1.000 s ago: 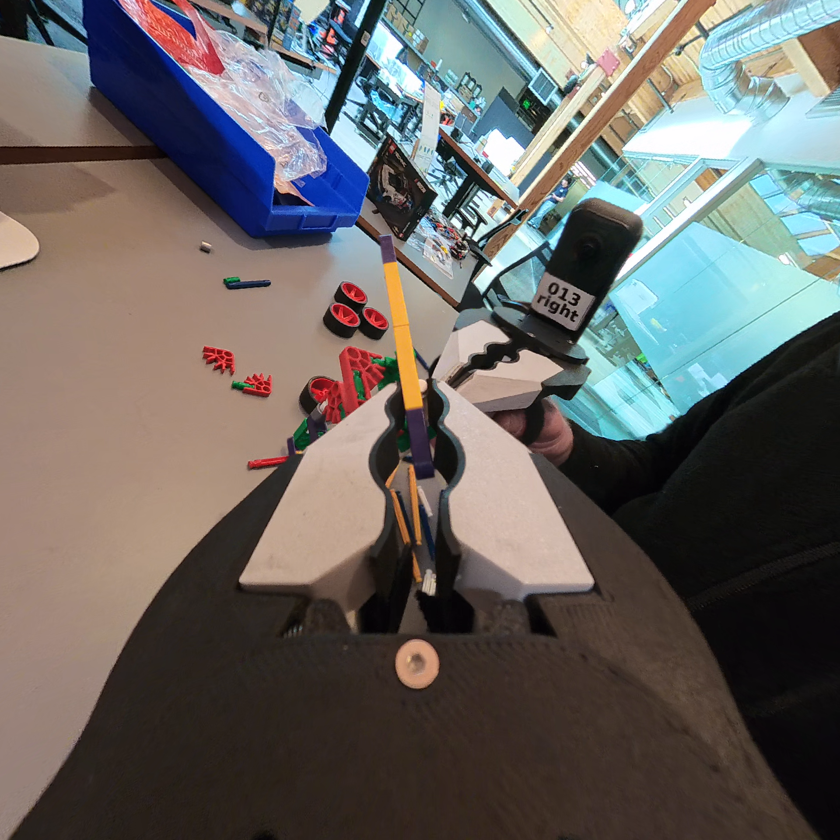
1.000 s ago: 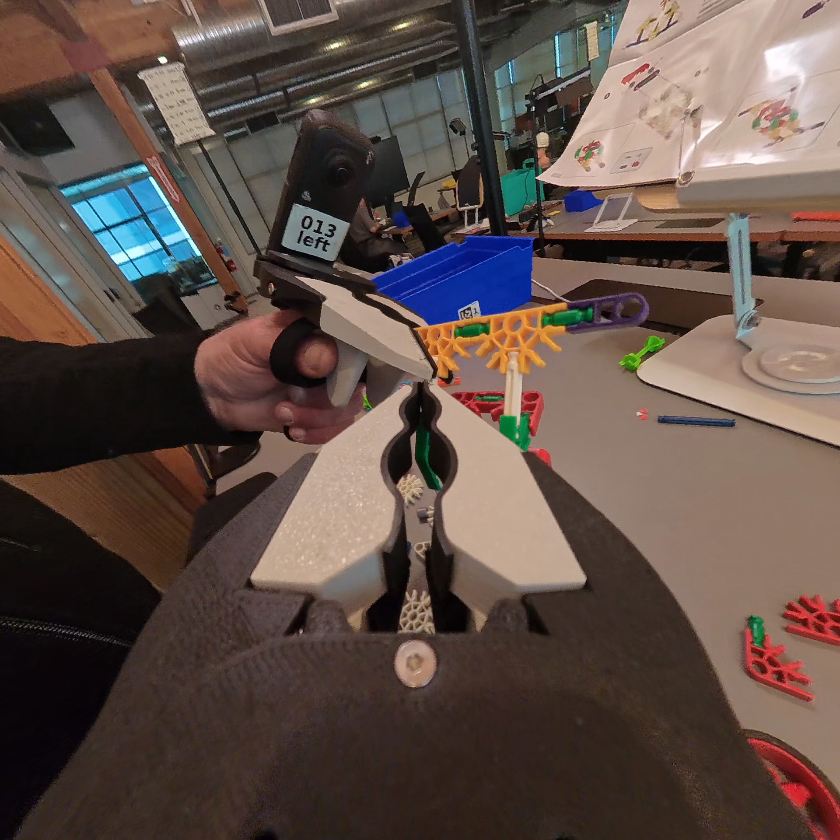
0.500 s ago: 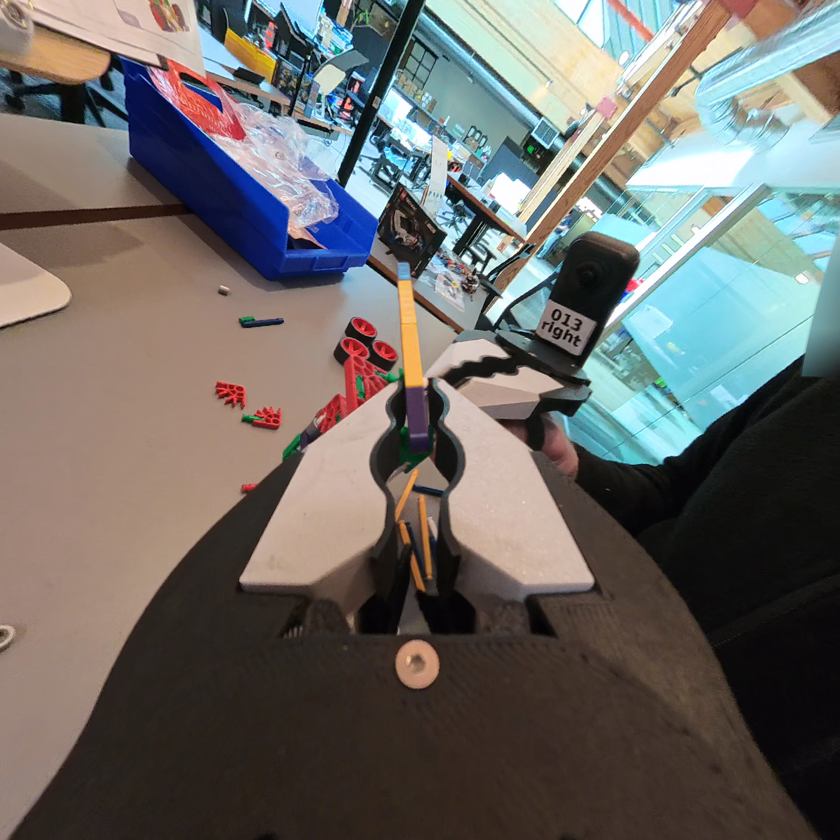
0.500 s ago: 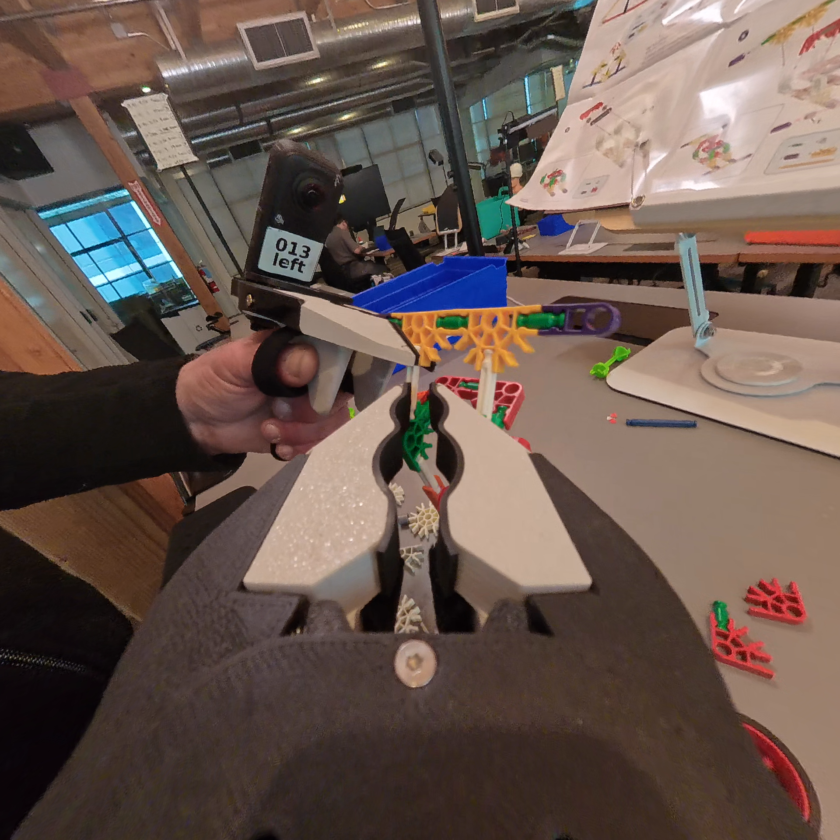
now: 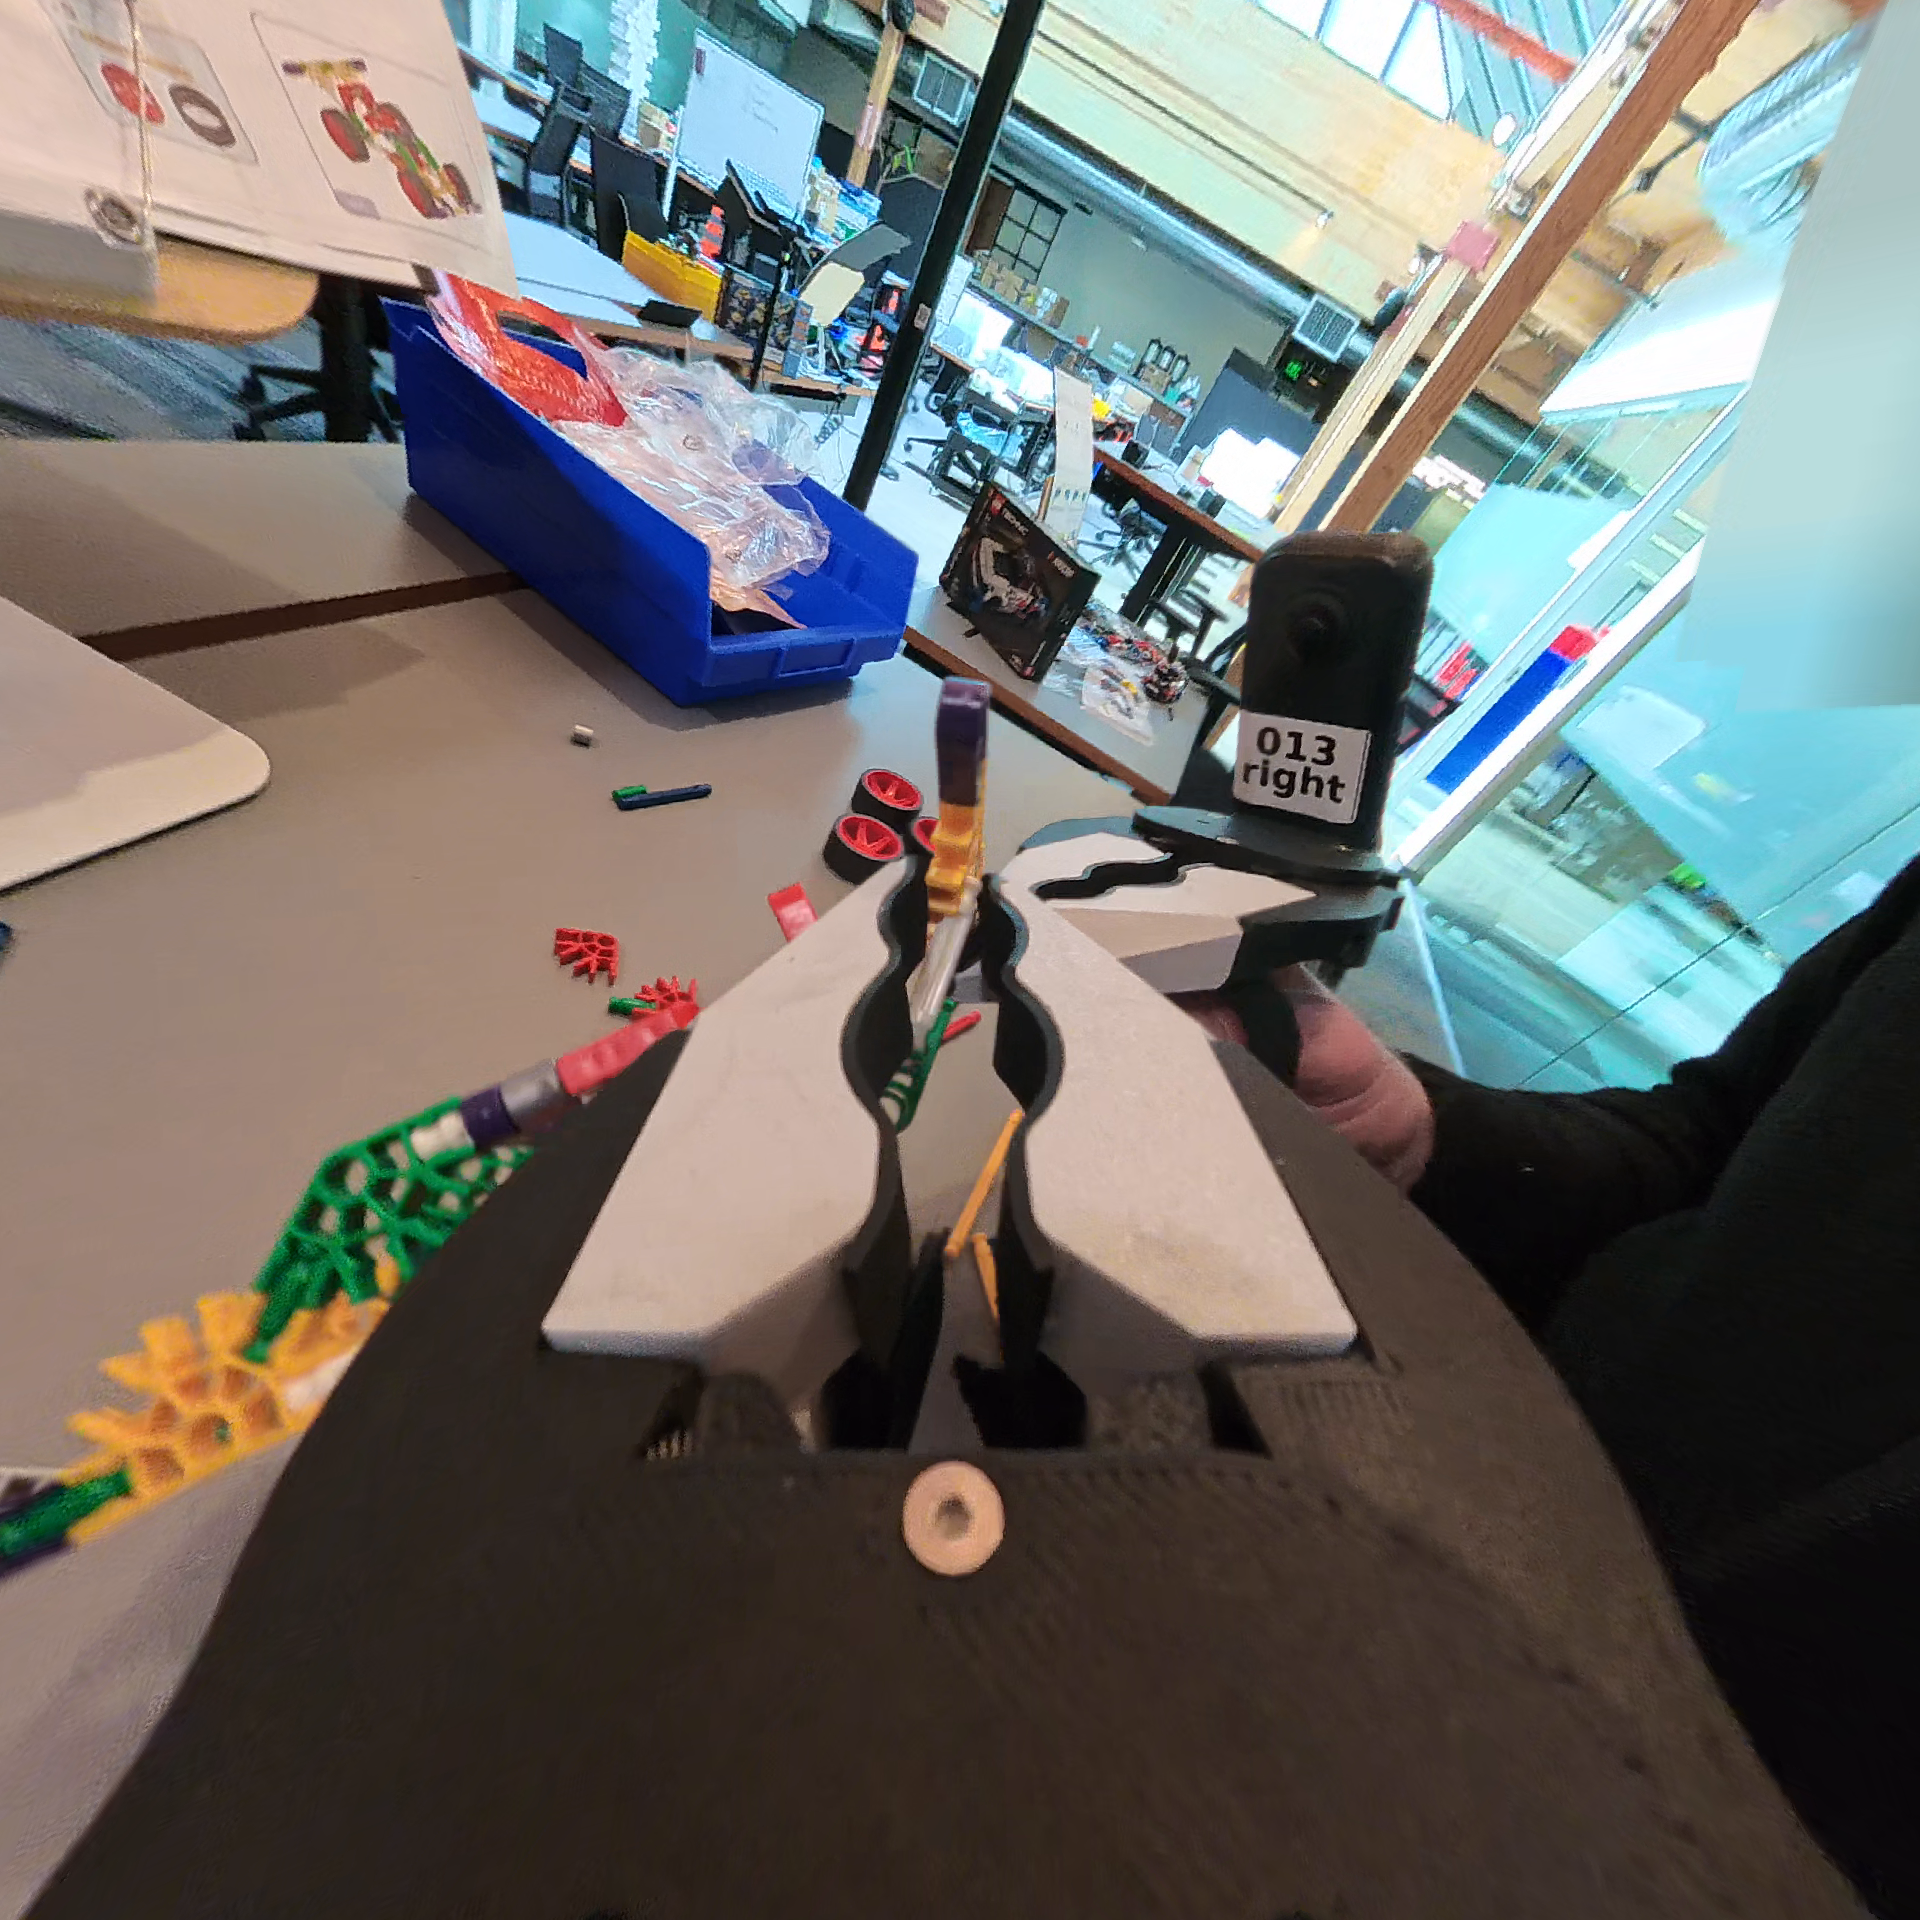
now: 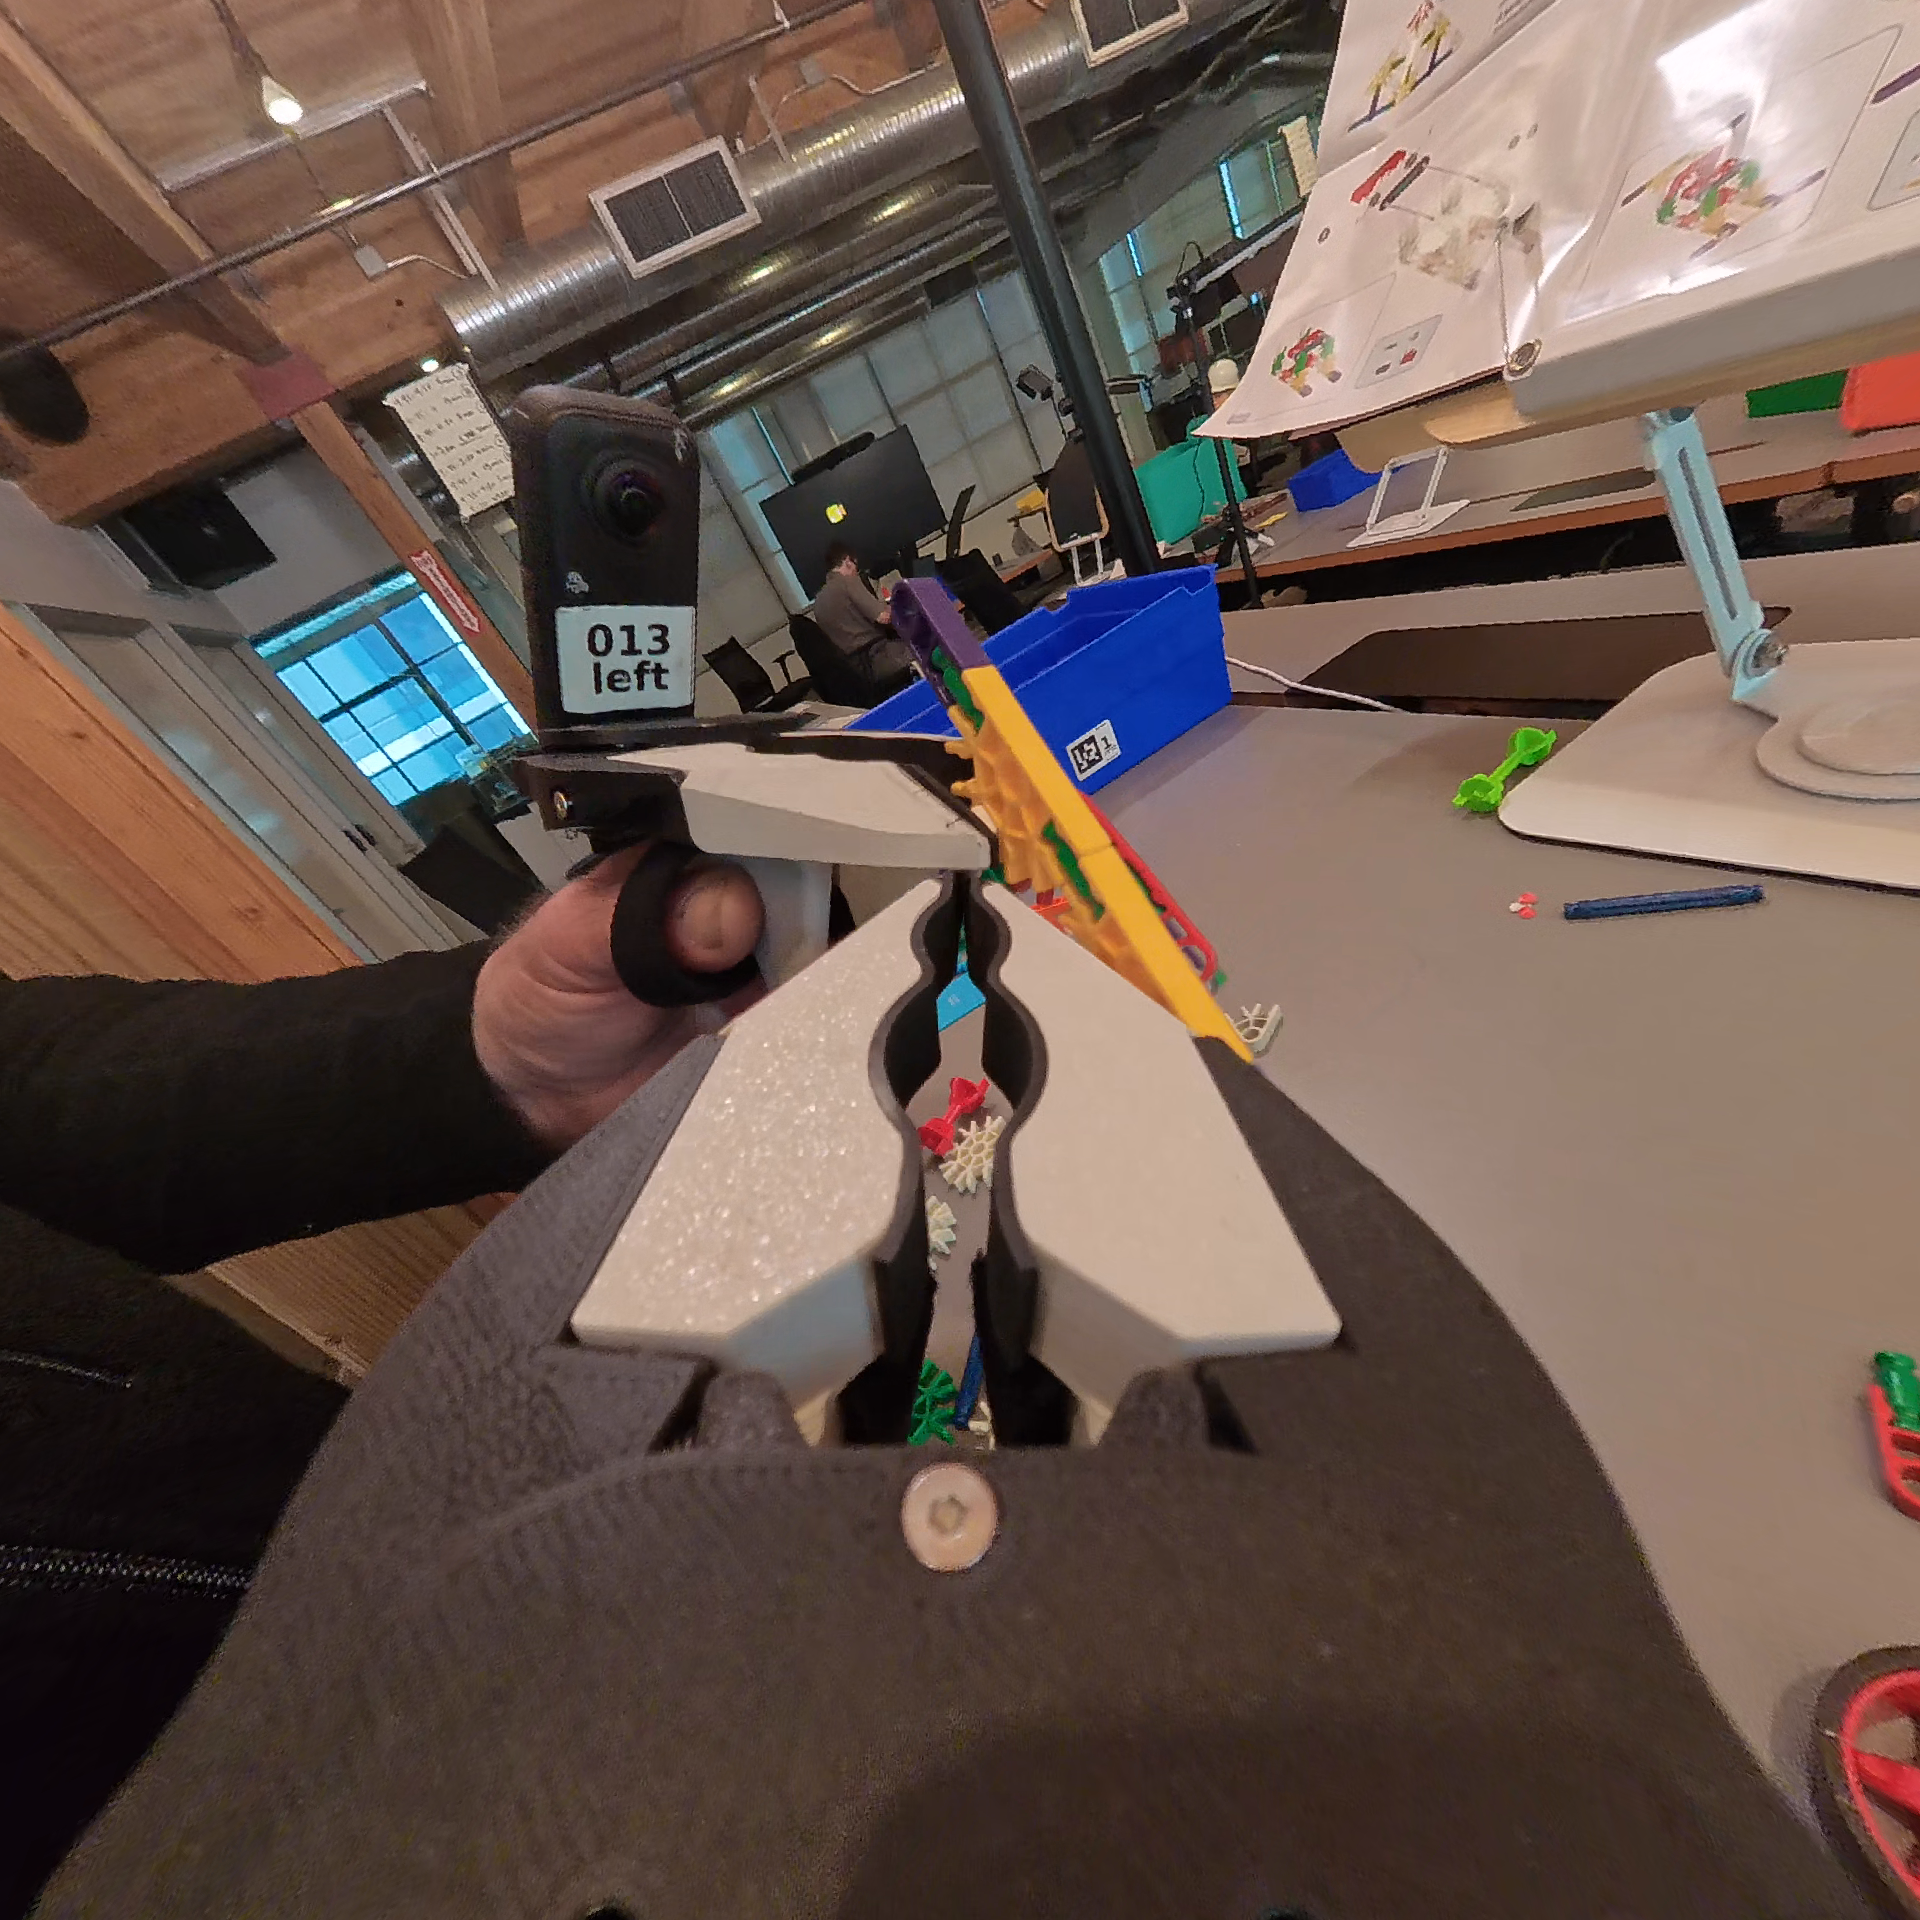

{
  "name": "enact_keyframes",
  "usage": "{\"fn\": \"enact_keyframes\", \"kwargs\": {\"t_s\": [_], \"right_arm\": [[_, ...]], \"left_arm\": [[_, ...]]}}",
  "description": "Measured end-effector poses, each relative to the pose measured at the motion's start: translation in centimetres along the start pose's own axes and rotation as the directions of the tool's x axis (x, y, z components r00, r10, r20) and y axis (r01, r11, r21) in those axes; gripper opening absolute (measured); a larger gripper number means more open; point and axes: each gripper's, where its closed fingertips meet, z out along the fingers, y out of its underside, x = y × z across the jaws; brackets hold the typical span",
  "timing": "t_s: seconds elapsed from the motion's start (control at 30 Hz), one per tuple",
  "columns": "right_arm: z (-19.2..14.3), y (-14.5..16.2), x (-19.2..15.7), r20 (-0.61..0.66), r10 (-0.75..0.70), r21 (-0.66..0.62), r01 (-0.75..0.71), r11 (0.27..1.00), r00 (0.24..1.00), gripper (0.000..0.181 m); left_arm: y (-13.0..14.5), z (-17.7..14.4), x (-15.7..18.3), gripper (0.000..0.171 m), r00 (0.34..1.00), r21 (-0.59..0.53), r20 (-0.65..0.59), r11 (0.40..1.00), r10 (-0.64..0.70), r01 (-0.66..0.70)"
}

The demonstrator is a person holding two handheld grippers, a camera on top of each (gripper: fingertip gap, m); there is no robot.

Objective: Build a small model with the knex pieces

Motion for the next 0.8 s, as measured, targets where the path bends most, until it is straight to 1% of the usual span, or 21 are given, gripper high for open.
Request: {"fn": "enact_keyframes", "kwargs": {"t_s": [0.07, 0.13, 0.17, 0.23, 0.27, 0.3, 0.37, 0.43, 0.5, 0.57, 0.63, 0.8], "right_arm": [[-0.3, 0.1, 0.0, -0.004, -0.013, -0.018, 0.013, 1.000, 1.000, 0.000], [-0.9, 0.2, -0.8, 0.046, -0.023, -0.077, 0.027, 0.997, 0.999, 0.000], [-1.6, -0.4, -1.1, 0.051, -0.066, -0.082, 0.070, 0.994, 0.997, 0.000], [-2.9, -2.4, -1.3, 0.039, -0.169, -0.076, 0.172, 0.982, 0.985, 0.000], [-3.1, -3.2, -1.1, 0.038, -0.192, -0.091, 0.195, 0.977, 0.981, 0.009], [-3.1, -3.5, -0.7, 0.046, -0.212, -0.135, 0.217, 0.967, 0.976, 0.017], [-2.8, -2.7, 0.4, 0.082, -0.260, -0.260, 0.272, 0.927, 0.962, 0.031], [-2.4, -1.2, 0.1, 0.208, -0.204, -0.343, 0.266, 0.901, 0.957, 0.026], [-2.4, 0.3, -0.6, 0.315, -0.136, -0.399, 0.261, 0.879, 0.939, 0.024], [-2.5, 0.8, -0.7, 0.352, -0.129, -0.420, 0.280, 0.863, 0.927, 0.021], [-2.6, 0.9, -1.0, 0.378, -0.137, -0.410, 0.298, 0.862, 0.916, 0.018], [-2.4, 1.8, -1.4, 0.388, -0.152, -0.410, 0.318, 0.855, 0.909, 0.017]], "left_arm": [[0.0, 0.0, -0.1, 0.006, 0.999, -0.027, 0.005, 0.999, 0.046, -0.046], [0.1, 0.0, -0.1, 0.006, 0.999, -0.051, -0.007, 0.997, 0.052, -0.052], [0.0, -0.1, -0.1, 0.006, 0.999, -0.049, -0.010, 0.998, 0.046, -0.046], [0.4, -0.1, 0.2, 0.006, 0.997, -0.084, -0.026, 0.993, 0.076, -0.078], [0.5, -0.1, 0.3, 0.006, 0.996, -0.088, -0.032, 0.993, 0.081, -0.084], [0.6, -0.1, 0.5, 0.006, 0.996, -0.088, -0.052, 0.994, 0.068, -0.072], [1.0, 0.0, 0.8, 0.006, 0.994, -0.099, -0.080, 0.992, 0.072, -0.079], [1.4, 0.2, 1.4, 0.006, 0.989, -0.110, -0.118, 0.988, 0.091, -0.104], [2.1, 0.3, 1.4, 0.006, 0.986, -0.139, -0.117, 0.981, 0.121, -0.137], [2.6, 0.2, 1.4, 0.006, 0.982, -0.153, -0.127, 0.975, 0.139, -0.158], [2.9, 0.0, 1.8, 0.005, 0.977, -0.154, -0.142, 0.971, 0.159, -0.181], [3.6, -0.6, 1.8, 0.003, 0.970, -0.169, -0.148, 0.962, 0.192, -0.216]]}}
